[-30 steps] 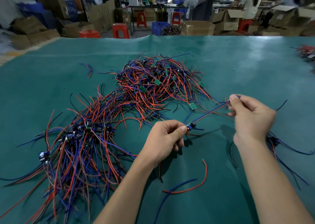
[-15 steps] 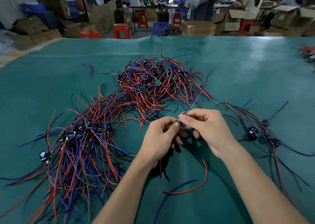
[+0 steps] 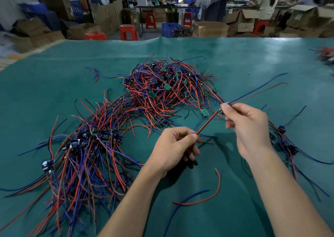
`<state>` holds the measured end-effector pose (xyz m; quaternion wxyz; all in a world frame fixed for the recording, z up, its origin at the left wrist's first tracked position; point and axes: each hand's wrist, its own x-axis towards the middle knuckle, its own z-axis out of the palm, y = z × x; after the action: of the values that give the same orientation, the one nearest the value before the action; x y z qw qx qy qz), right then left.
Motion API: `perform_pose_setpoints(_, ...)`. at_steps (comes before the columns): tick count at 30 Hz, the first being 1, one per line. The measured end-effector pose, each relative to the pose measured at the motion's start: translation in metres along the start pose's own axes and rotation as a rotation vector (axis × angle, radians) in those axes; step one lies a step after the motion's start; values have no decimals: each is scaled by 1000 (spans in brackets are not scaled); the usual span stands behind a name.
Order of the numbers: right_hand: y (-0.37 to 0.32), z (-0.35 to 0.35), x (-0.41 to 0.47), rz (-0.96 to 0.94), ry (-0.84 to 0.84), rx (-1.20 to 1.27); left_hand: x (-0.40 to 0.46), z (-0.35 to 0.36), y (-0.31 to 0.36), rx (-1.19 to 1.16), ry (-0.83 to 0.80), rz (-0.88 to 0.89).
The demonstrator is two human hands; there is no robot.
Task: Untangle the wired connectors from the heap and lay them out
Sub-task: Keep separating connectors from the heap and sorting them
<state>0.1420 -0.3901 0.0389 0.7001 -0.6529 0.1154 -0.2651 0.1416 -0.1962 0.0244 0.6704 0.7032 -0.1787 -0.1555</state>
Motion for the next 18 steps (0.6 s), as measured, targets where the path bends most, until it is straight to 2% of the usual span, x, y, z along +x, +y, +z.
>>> perform_pose_setpoints(4,-7,-10,6,50,117,185,0,0,0,40,-15,3)
perform_pose_setpoints(8,-19,-17,6,95,149,416,1,1,-2,42,-16,-5)
perform_pose_setpoints(11,-34,-14,0,93,144,497,2,1,-3,44,-6,3)
perform_pose_setpoints(15,-74,-8,-5,-10,51,585,3,1,-4,49,39,3)
perform_pose_setpoints(18,-106,16,-16,-39,-152,500,4,0,-6,42,65,6)
